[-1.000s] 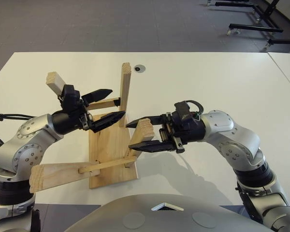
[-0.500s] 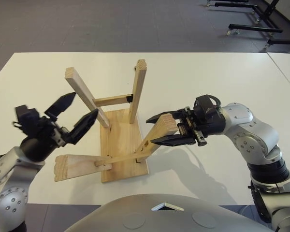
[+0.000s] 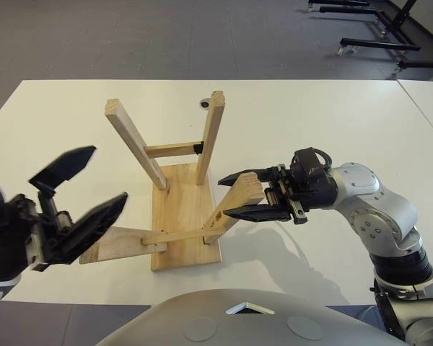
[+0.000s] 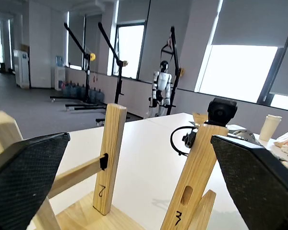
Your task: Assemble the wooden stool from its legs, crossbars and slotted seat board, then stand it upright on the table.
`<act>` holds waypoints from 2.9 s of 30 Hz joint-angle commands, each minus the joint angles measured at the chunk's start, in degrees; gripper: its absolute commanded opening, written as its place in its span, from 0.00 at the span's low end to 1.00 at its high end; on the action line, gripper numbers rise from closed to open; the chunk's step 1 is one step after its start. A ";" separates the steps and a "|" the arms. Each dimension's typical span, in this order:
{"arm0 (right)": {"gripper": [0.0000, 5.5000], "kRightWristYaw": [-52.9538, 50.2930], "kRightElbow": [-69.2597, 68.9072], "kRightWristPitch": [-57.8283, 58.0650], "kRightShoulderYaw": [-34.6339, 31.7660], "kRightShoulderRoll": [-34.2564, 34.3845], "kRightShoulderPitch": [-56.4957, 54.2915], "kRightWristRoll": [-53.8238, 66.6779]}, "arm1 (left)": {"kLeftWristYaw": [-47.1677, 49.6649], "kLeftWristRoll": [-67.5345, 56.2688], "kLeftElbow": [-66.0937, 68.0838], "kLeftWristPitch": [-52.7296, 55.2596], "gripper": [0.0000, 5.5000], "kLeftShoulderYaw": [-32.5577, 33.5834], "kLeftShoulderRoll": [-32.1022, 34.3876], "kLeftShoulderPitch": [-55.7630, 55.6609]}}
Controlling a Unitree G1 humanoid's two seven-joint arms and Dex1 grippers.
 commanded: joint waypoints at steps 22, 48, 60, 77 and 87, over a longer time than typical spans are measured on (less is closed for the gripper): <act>0.37 11.99 4.40 -8.08 -6.37 -2.96 7.45 -3.09 | 6.51 12.25 2.04 -5.20 0.98 -14.16 0.40 2.79; 0.37 -2.37 -13.72 -12.12 -1.68 -3.13 25.08 -3.93 | 0.55 -2.49 7.94 7.33 0.98 -3.01 16.79 -2.60; 0.37 -0.57 -15.26 -17.47 1.79 -4.71 29.74 -6.94 | -1.00 -3.06 10.19 11.21 0.98 -2.87 17.28 -7.14; 0.37 -5.38 -12.86 -18.64 3.40 -3.14 26.30 -6.41 | -3.73 -0.90 12.10 14.31 0.98 -4.42 18.13 -12.22; 0.37 -6.39 -14.44 -18.81 4.37 -3.05 27.68 -6.70 | -2.52 -1.62 10.98 16.09 0.98 -5.66 18.81 -15.31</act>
